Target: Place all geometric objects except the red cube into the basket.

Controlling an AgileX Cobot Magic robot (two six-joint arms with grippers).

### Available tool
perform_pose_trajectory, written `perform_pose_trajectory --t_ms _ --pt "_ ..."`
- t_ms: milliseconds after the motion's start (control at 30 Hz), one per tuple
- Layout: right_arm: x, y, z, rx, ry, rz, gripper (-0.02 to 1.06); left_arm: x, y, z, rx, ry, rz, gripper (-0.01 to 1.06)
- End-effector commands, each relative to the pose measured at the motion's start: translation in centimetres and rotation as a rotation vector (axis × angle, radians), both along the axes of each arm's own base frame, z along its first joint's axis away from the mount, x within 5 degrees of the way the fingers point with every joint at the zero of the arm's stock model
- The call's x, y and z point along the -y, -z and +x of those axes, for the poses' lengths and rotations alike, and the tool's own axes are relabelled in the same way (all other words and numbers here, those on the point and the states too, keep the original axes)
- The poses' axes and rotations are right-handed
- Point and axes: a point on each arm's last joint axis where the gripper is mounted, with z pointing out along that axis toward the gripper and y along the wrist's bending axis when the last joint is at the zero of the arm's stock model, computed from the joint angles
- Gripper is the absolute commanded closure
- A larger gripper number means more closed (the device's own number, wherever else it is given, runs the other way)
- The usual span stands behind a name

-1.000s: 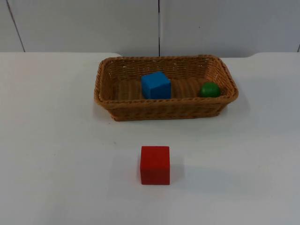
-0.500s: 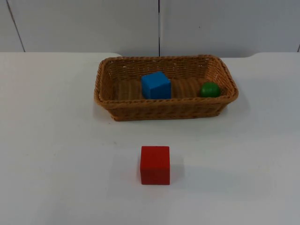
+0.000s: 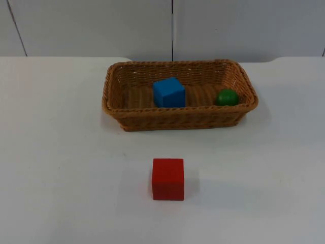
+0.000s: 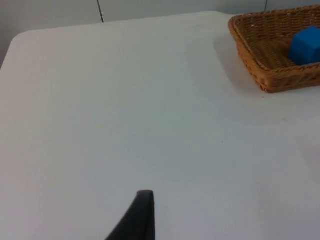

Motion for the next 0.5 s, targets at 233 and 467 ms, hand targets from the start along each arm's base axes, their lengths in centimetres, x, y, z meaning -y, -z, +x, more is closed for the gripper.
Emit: perform_pose_trajectory --t_ms 233,467 --pt "-0.18 -0.07 0.02 0.013 0.190 0.008 -0.01 -0.12 0.17 0.02 -0.005 -0.014 0.007 0.00" --pt "-0.27 -0.07 0.02 0.014 0.314 0.007 -0.01 -0.12 0.17 0.02 -0.005 -0.014 0.007 0.00"
